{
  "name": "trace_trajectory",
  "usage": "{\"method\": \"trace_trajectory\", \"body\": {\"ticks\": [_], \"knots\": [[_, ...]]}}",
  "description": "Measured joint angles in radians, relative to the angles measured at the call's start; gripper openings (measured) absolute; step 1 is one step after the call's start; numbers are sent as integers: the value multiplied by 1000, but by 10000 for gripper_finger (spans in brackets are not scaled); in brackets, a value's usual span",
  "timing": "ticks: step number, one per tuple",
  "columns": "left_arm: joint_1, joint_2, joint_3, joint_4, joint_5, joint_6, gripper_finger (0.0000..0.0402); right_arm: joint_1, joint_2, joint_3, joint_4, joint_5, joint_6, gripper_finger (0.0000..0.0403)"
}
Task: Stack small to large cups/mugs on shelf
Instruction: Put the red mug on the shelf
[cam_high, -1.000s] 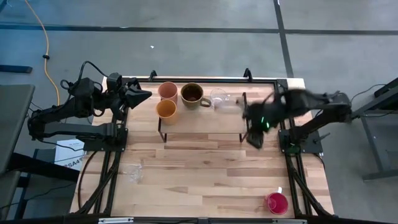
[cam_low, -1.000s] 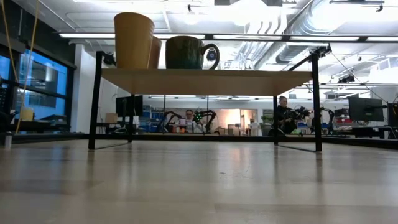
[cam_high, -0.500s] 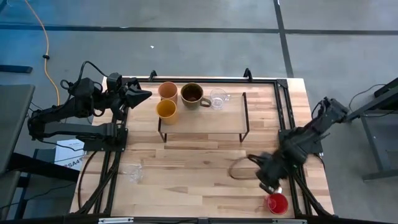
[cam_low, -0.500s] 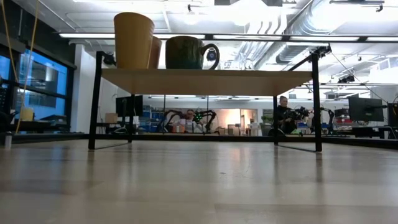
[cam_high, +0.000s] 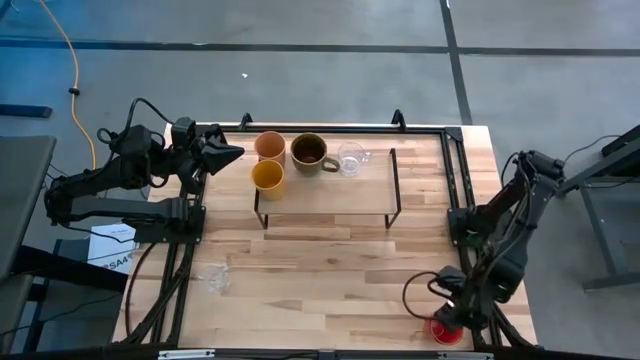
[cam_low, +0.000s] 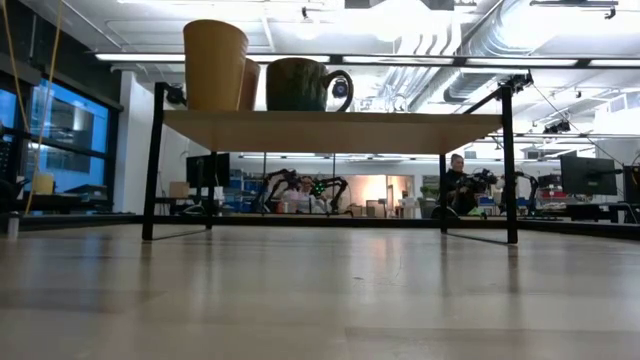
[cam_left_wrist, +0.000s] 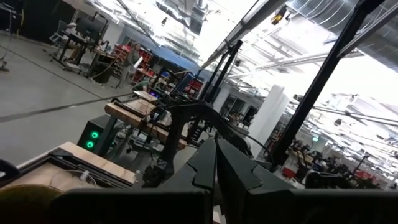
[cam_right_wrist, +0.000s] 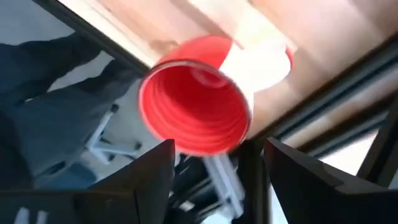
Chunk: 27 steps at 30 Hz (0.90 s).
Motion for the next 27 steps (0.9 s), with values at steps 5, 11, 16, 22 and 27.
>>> {"method": "trace_trajectory", "body": {"ticks": [5, 11, 16, 22, 27], "knots": [[0, 0, 0, 0, -2, 0, 3, 31, 7, -59, -26, 10, -51, 238], [0, 0, 0, 0, -11, -1, 3, 59, 35, -146, 115, 20, -149, 238], [0, 0, 0, 0, -31, -1, 3, 59, 90, -152, 125, 10, -230, 237], [0, 0, 0, 1, -48, -2, 3, 58, 147, -151, 147, 10, -233, 179], [0, 0, 0, 1, -58, -2, 3, 58, 169, -151, 154, 5, -237, 53]]}}
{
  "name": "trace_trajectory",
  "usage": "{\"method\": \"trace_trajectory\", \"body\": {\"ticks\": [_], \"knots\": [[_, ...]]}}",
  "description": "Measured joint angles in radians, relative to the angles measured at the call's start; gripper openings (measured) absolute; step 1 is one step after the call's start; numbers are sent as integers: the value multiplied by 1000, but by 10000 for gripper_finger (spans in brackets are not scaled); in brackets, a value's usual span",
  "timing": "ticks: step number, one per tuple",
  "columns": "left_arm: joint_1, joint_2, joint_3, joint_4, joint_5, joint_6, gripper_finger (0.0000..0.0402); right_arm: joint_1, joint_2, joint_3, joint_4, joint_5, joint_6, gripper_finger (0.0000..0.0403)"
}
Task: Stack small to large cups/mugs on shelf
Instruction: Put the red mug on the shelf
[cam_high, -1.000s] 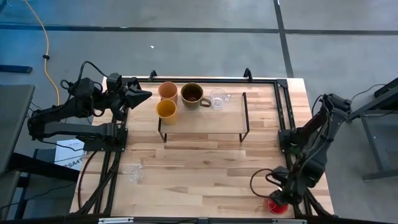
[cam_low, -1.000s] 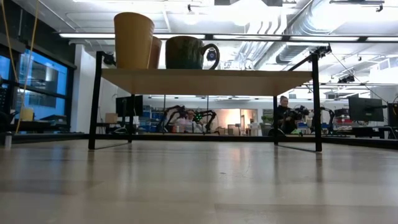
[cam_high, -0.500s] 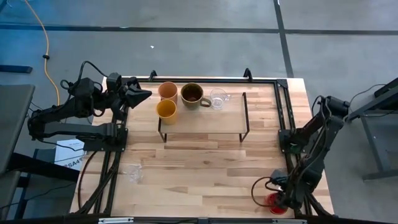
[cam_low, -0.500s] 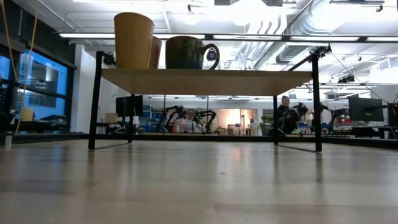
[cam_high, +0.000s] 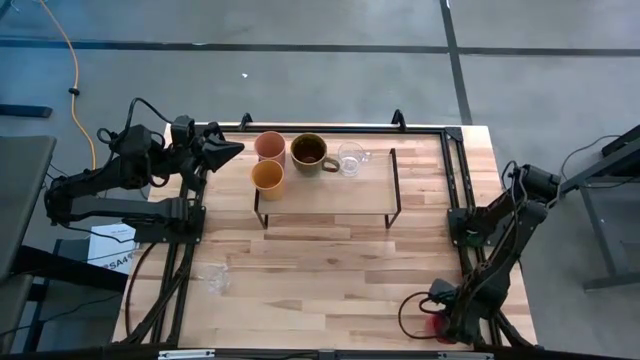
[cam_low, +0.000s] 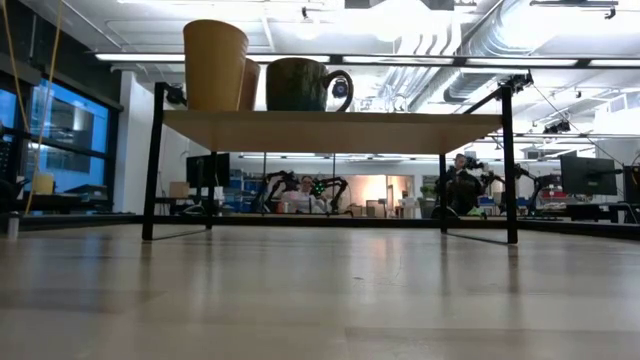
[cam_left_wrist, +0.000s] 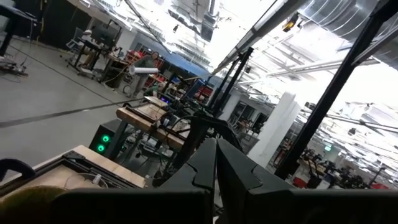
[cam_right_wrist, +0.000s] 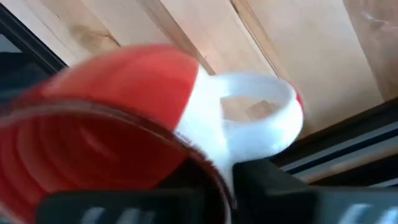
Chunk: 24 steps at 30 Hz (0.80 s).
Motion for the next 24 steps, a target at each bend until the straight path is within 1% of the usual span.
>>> {"method": "trace_trajectory", "body": {"ticks": [1, 2, 5, 7, 10, 12, 14, 18, 21, 24], "knots": [[0, 0, 0, 0, 0, 0, 3, 0, 0, 0, 1, 0, 0, 28], [0, 0, 0, 0, 0, 0, 3, 0, 0, 0, 3, -1, -3, 15], [0, 0, 0, 0, 0, -2, 3, -2, -1, 0, 53, -5, 0, 15], [0, 0, 0, 0, -6, -2, 3, -12, -9, 14, 59, 4, -17, 7], [0, 0, 0, 0, -8, -2, 3, -54, -48, 49, 58, 43, -28, 6], [0, 0, 0, 0, -8, -2, 3, -103, -92, 79, 49, 89, -64, 4], [0, 0, 0, 0, -9, -2, 3, -176, -142, 123, 19, 141, -120, 3], [0, 0, 0, 0, -13, -2, 3, -382, -213, 258, -98, 267, -289, 2], [0, 0, 0, 0, -14, 1, 3, -543, -202, 388, -216, 336, -441, 1], [0, 0, 0, 0, -14, 6, 3, -689, -150, 527, -297, 348, -561, 1]]}}
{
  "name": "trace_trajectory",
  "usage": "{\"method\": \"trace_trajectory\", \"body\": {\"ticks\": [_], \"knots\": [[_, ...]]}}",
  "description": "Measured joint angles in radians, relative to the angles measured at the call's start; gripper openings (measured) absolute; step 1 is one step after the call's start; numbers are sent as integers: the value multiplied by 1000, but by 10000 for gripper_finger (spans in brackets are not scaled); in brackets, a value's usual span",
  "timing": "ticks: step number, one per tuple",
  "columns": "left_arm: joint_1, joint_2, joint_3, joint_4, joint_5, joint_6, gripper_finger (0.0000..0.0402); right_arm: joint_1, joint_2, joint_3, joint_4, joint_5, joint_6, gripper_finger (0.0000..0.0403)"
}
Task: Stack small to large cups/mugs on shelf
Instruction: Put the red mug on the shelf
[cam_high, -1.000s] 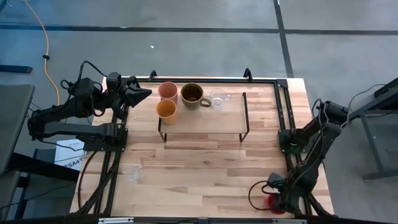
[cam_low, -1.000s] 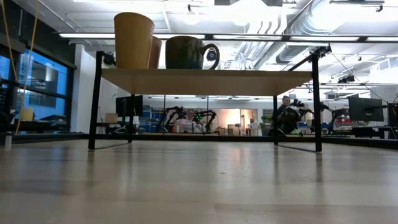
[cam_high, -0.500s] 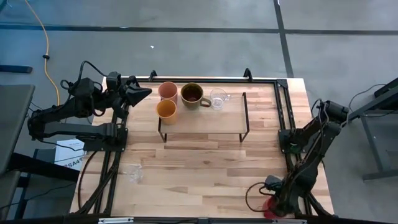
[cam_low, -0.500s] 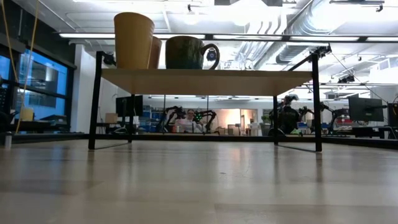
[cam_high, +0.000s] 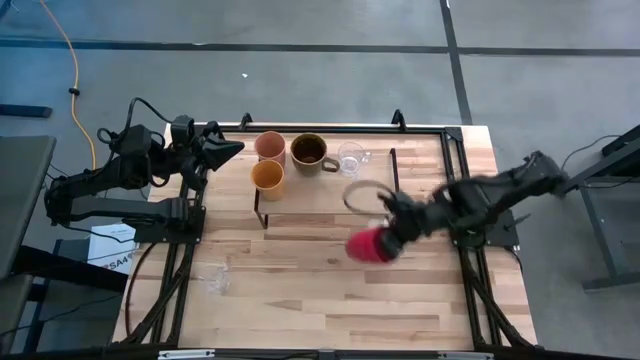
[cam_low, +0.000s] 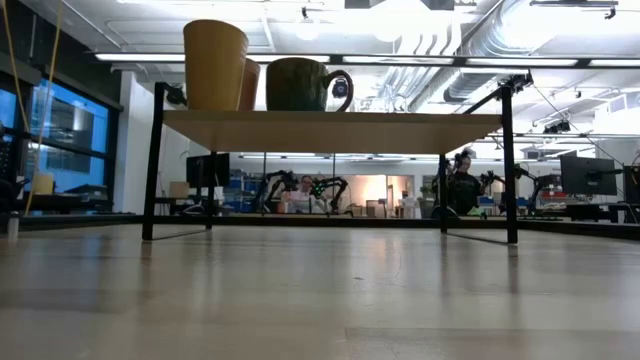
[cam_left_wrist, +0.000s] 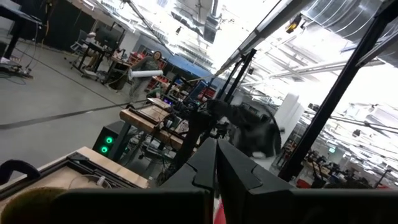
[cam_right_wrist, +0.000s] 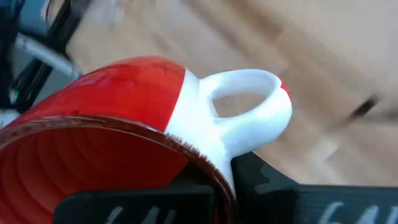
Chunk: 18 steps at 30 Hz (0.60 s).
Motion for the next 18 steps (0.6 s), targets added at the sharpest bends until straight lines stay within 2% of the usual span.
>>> {"method": "trace_trajectory", "body": {"ticks": [4, 9, 11, 18], "knots": [[0, 0, 0, 0, 20, 24, 3, -162, 93, 204, -155, 2, -121, 1], [0, 0, 0, -1, 44, 25, 3, -305, 218, 388, -399, 9, -173, 1], [0, 0, 0, -1, 45, 25, 3, -352, 255, 427, -474, 1, -173, 1], [0, 0, 0, -1, 45, 25, 3, -443, 332, 439, -474, -84, -173, 0]]}}
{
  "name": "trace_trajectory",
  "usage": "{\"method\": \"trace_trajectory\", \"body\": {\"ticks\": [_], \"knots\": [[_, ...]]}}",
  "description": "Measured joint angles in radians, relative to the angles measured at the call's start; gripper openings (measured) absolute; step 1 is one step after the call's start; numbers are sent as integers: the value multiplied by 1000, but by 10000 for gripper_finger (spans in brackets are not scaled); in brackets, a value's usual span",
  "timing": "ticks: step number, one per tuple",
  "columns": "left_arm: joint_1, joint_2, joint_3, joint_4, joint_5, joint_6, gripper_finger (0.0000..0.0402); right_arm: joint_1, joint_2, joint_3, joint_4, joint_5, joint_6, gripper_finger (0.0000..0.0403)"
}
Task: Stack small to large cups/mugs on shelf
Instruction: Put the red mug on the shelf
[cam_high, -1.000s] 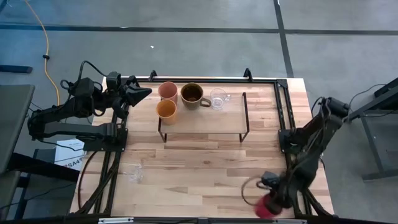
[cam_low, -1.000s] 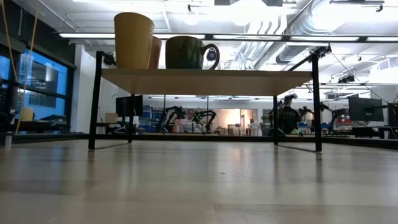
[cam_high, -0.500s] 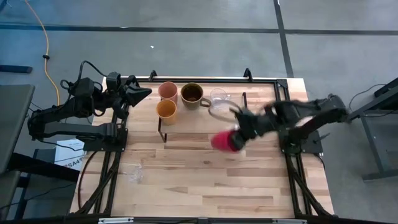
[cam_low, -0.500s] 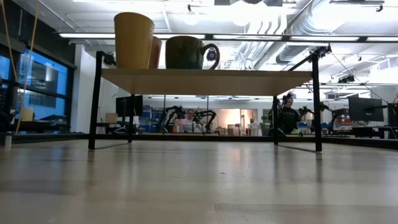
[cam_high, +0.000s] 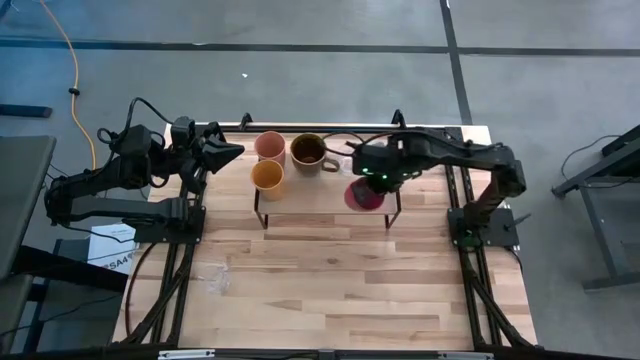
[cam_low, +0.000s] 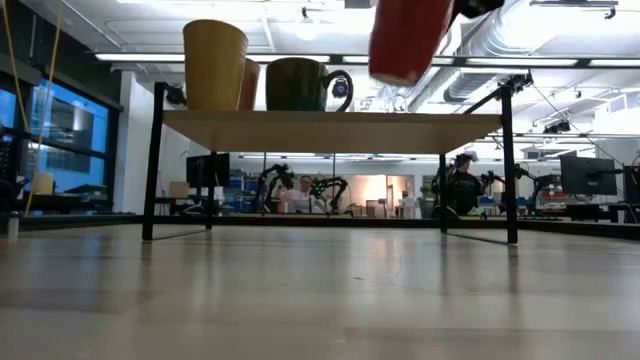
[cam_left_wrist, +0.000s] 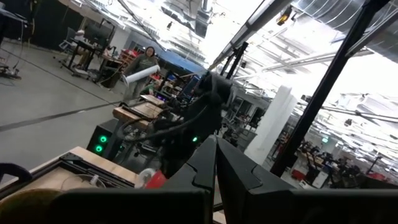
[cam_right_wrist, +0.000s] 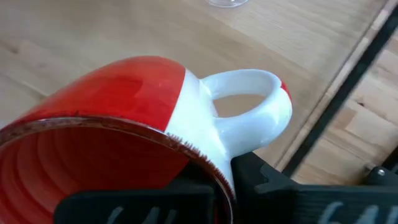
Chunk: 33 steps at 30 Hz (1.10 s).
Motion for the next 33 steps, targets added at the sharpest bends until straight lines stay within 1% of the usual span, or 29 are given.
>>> {"method": "trace_trajectory", "body": {"ticks": [3, 9, 20, 33], "knots": [[0, 0, 0, 0, 0, 0, 3, -15, 28, -11, 2, -21, 12, 0], [0, 0, 0, 0, 0, -6, 3, -44, 80, -11, 4, -20, 64, 0], [0, 0, 0, 0, -3, -8, 3, -70, 89, -11, 3, -59, 99, 1], [0, 0, 0, 0, -4, 0, 3, -76, 89, -12, 3, -68, 115, 34]]}}
